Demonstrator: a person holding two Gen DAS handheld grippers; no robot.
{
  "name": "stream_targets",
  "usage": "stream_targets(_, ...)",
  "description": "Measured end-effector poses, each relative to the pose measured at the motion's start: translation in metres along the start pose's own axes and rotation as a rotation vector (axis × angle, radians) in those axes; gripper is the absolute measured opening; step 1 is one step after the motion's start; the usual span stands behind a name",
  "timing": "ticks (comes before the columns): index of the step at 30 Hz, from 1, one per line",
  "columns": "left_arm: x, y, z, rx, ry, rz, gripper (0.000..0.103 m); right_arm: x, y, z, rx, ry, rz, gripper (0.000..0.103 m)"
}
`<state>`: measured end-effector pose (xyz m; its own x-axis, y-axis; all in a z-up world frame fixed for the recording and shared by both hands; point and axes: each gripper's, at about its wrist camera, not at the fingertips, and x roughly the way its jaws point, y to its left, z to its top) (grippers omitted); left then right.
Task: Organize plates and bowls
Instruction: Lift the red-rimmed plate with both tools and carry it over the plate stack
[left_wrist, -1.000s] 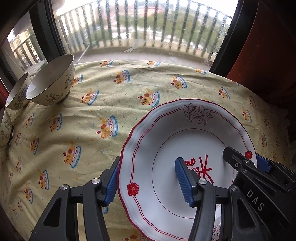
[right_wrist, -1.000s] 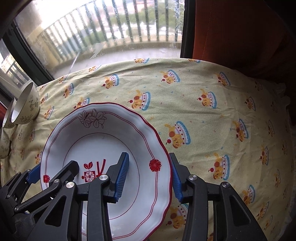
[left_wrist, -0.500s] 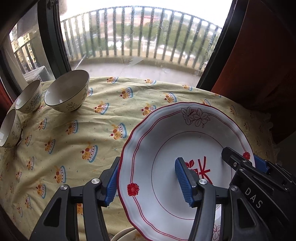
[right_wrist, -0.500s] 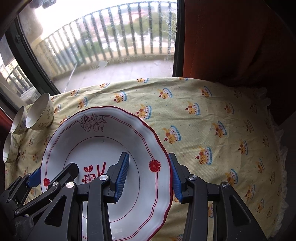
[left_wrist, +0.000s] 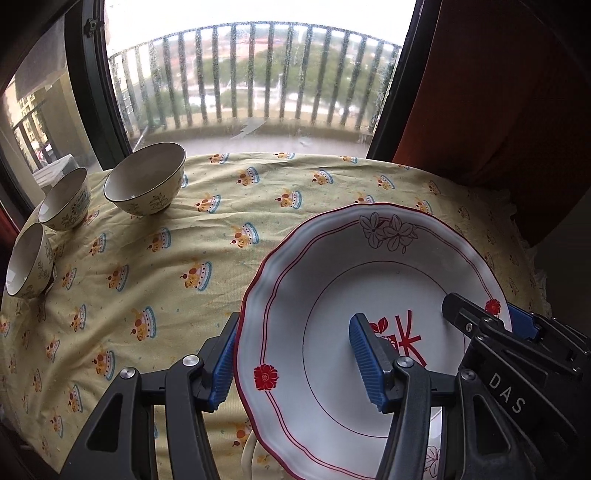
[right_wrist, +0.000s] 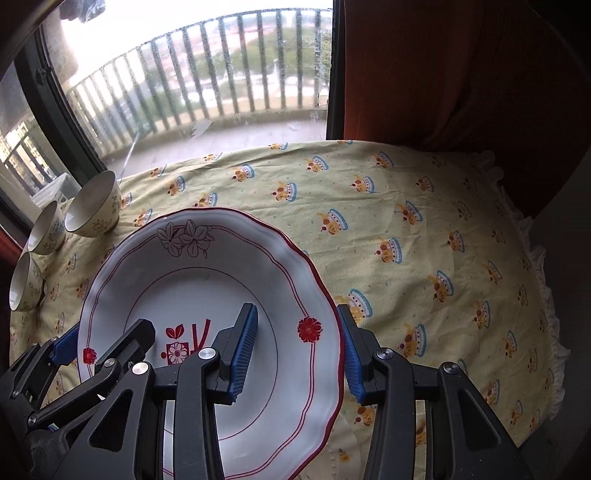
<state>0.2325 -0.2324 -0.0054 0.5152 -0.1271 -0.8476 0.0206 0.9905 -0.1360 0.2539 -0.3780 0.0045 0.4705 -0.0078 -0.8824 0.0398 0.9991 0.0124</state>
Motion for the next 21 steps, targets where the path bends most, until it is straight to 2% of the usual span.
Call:
stream_targets(14, -0.009, 0.004, -0.061, 0.093, 0.072, -0.073, 0.058, -0.018, 0.003, -0.076, 0.079, 0.051, -0.082, 0.047)
stream_targets(21, -0.003, 0.002, -0.083, 0.103, 0.120, -0.076, 0.058, -0.010, 0.000, -0.102, 0.099, 0.100, -0.091, 0.047)
